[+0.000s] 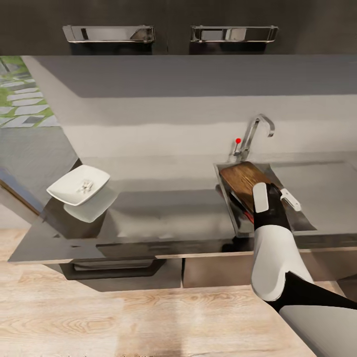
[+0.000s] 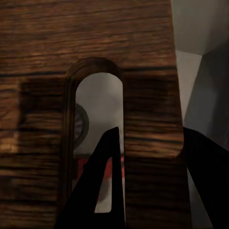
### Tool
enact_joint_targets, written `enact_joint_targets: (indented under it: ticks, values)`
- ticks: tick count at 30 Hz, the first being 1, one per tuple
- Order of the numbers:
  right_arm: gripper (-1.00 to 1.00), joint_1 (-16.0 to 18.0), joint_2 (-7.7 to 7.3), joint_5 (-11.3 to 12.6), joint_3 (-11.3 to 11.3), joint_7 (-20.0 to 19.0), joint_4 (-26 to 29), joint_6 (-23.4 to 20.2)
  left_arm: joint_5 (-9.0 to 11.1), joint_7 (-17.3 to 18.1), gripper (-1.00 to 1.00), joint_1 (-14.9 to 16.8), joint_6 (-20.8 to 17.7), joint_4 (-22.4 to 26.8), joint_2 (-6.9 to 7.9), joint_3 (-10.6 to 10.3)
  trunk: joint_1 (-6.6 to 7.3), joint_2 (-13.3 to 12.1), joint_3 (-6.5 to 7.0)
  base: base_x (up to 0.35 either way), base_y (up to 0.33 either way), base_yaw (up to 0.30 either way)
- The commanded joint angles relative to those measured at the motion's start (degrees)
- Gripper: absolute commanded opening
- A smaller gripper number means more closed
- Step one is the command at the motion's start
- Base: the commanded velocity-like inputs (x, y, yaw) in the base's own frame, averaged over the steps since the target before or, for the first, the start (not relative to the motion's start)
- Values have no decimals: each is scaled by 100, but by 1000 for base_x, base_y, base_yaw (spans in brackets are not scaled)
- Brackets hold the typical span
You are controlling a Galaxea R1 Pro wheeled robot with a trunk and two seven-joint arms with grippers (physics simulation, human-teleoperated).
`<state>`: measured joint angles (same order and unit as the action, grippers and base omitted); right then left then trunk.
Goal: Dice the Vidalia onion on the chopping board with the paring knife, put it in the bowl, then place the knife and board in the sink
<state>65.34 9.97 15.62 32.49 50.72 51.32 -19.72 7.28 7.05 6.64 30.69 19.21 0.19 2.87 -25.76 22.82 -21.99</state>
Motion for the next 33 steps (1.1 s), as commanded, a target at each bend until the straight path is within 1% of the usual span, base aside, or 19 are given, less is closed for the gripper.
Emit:
enact_joint_targets:
  ticks: [1, 7, 13, 16, 19, 21, 30, 33]
  values:
    - [-100, 5, 3, 2, 11, 12, 15, -50, 54, 60, 100, 4, 8, -3, -2, 21, -3, 10, -9, 0, -121, 94]
    - [-100, 5, 3, -12, 21, 14, 12, -44, 54, 60, 100, 4, 8, 4, -2, 21, -3, 10, -9, 0, -173, 20]
    - [-100, 5, 3, -32, 39, 51, -37, 173, 54, 60, 100, 4, 8, 4, -2, 28, -3, 10, -9, 0, -179, 1]
    - [-100, 5, 3, -12, 37, 57, -304, 211, 54, 60, 100, 4, 8, 4, 1, 29, -3, 10, -9, 0, -24, 0]
    - [-100, 5, 3, 0, 24, 49, -509, 538, 54, 60, 100, 4, 8, 4, 4, 30, -3, 10, -9, 0, -5, 0]
    - [-100, 5, 3, 5, 22, 40, -629, 657, 54, 60, 100, 4, 8, 4, 6, 30, -3, 10, -9, 51, 9, 0]
    - [-100, 5, 3, 2, 28, 35, -702, 720, 54, 60, 100, 4, 8, 4, 7, 29, -3, 10, -60, 208, 59, 0]
    - [-100, 5, 3, 0, 35, 35, -702, 723, 54, 60, 100, 4, 8, 4, 7, 30, -3, 10, -87, 70, 4, 0]
